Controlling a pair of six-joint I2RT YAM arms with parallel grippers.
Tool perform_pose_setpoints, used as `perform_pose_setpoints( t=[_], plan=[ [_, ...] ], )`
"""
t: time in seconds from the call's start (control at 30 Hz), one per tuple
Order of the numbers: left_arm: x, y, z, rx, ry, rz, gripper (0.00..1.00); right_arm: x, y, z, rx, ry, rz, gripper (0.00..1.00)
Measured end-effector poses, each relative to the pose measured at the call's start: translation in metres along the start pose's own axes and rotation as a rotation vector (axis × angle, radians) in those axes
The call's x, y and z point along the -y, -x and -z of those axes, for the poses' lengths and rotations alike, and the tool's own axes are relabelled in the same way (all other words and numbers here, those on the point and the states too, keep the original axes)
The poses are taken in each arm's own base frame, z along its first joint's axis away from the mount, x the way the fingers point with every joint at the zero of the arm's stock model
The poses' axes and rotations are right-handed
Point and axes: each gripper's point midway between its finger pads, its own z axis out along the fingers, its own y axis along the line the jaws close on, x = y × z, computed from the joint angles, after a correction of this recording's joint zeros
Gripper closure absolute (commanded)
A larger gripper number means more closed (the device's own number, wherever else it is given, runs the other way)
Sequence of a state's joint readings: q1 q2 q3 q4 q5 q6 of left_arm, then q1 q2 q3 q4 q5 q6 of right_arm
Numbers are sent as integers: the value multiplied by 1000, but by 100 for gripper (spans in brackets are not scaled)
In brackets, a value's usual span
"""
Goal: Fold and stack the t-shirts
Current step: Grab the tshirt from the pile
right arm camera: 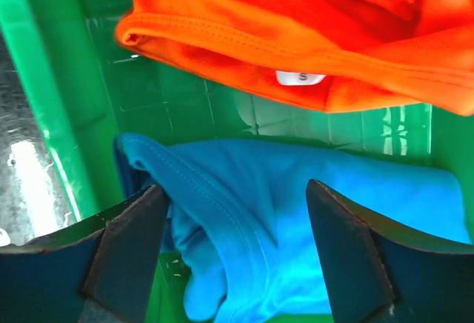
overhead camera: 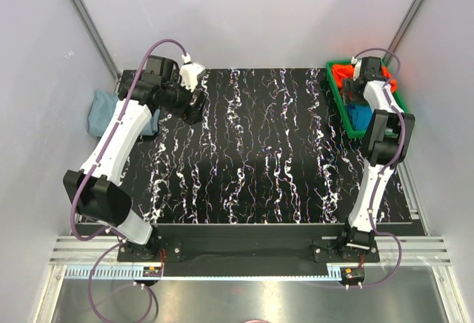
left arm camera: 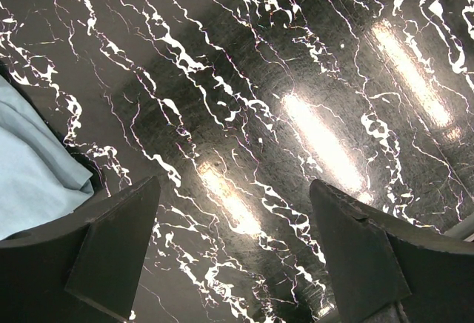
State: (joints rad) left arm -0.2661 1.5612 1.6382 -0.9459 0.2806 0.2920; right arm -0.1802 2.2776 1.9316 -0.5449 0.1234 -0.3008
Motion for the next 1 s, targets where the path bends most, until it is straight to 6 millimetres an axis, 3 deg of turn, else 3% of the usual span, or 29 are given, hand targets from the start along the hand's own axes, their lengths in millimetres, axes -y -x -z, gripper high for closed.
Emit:
perform_pose_setpoints(
  t=[0.1, 0.2, 0.23, 0.33, 0.5, 0.6, 0.67, 0.77, 0.9, 1.0],
  plan=[
    [0, 0, 0, -1, 1, 0, 11, -3, -6, -6, -18, 4, 0, 34],
    [0, -1, -2, -5, -1, 1, 11, -3, -7, -7, -19, 5, -1, 57],
    [-1, -1, -3, -8, -1, 2, 11, -3, -7, -7, -18, 5, -2, 73],
    [-2, -4, -8, -21, -5, 6, 11, -3, -7, -7, -19, 6, 1, 100],
    [-3, -5, -12, -30, -3, 9, 14, -2, -6, -4, -17, 3, -7, 100],
    [-7, -3, -13, -22, 16, 10, 13, 0, -5, 9, -9, -4, -16, 100],
    [-12, 0, -13, -18, 42, 16, 9, 4, 2, 29, 8, -7, -29, 100],
    [-19, 10, -13, 2, 71, 34, 1, 11, 27, 69, 86, -6, -55, 100],
    [-29, 23, -14, 42, 80, 112, 1, 20, 69, 153, 254, 26, -91, 100],
    [-40, 23, -13, 56, 87, 193, 1, 17, 95, 215, 393, 96, -104, 100]
  ],
)
